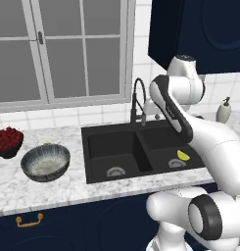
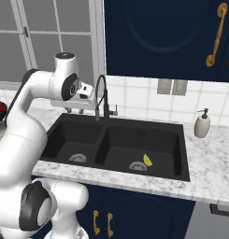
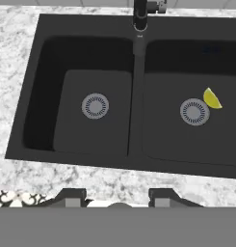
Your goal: Pick the lemon wedge from the sink and place it in the bowl. Then pick the bowl and place it in the microwave. Then close the microwave door and press the start button.
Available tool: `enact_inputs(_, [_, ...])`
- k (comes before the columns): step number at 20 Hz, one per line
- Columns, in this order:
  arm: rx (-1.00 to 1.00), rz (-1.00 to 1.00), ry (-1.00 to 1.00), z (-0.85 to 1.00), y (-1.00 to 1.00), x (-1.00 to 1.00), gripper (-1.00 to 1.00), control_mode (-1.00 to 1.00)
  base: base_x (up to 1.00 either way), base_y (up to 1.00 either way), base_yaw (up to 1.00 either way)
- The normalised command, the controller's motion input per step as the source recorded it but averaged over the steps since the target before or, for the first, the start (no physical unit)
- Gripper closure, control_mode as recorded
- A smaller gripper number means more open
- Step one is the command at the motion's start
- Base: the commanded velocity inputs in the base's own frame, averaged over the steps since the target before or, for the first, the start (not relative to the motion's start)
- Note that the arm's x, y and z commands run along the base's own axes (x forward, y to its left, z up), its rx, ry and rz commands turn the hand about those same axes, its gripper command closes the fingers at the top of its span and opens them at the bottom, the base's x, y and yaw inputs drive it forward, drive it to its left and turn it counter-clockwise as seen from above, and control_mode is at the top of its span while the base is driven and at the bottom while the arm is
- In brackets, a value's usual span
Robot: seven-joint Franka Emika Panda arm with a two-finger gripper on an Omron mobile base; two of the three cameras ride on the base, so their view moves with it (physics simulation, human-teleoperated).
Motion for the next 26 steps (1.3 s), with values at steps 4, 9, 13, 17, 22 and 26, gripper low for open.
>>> enact_inputs(4, [0.00,0.00,-0.03,-0.09,-0.09,-0.19,-1.00,-1.00,0.00,0.00,0.00])
enact_inputs(9, [0.04,0.00,-0.15,-0.65,-0.96,-0.45,-1.00,-1.00,0.00,0.00,0.00])
enact_inputs(13, [0.14,0.00,-0.08,-0.53,-1.00,-0.34,-1.00,-1.00,0.00,0.00,0.00])
enact_inputs(17, [0.00,0.04,0.00,-0.37,-0.72,0.02,-1.00,-1.00,0.00,0.00,0.00])
enact_inputs(22, [0.00,0.00,0.08,-0.08,-0.62,0.00,-1.00,-1.00,0.00,0.00,0.00])
enact_inputs(26, [0.00,0.05,0.09,-0.31,-0.51,0.11,-1.00,-1.00,0.00,0.00,0.00])
